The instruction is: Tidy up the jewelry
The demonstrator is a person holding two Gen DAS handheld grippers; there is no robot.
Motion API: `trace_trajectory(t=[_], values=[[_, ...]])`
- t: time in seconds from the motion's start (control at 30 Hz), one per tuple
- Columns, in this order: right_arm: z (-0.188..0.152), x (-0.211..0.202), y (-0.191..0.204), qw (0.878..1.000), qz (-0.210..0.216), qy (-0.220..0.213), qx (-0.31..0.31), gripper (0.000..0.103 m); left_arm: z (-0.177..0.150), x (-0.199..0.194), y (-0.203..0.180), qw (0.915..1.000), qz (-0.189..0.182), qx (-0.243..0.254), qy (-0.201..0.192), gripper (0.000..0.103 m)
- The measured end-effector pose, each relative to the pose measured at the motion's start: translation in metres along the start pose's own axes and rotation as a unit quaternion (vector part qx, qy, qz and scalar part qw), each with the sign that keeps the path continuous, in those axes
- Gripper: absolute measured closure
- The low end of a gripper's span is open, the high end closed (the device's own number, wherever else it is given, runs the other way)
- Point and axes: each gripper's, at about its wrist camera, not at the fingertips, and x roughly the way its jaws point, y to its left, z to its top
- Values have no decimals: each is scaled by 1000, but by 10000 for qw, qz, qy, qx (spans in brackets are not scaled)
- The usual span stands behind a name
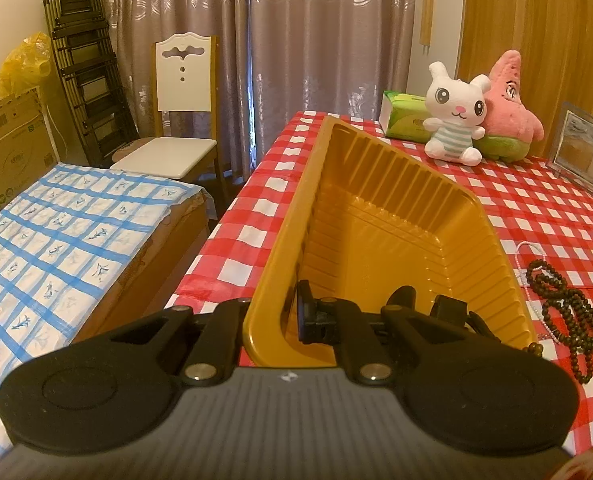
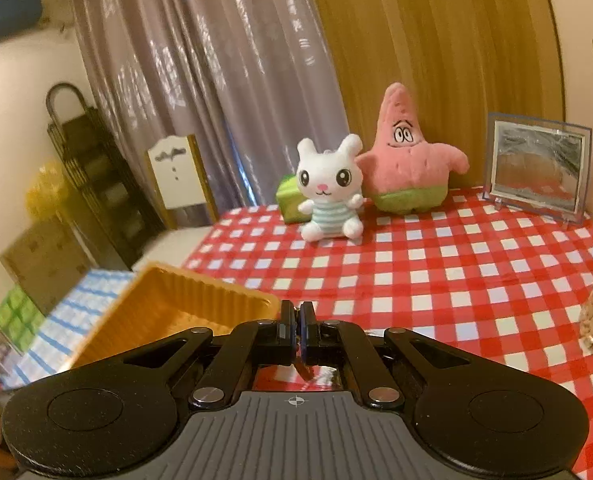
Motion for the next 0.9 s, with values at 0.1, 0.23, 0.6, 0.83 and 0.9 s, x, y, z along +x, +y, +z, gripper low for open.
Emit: trace_trajectory(t=[0.1,0.23,0.6,0.83,0.9], values=[[-1,-1,2,10000,28,82,48,101,0,0,0,10000,-2,-3,3,95],[-10,3,9,9995,69,291,58,101,0,0,0,10000,0,-3,2,95],[-43,41,59,9926,754,949,-25,101,0,0,-2,10000,-22,2,2,95],[-61,75,102,9839,1292,1207,-272,101,0,0,-2,10000,-24,3,5,95],[-65,87,112,9817,1389,1259,-336,101,1,0,-3,10000,-37,8,9,95]])
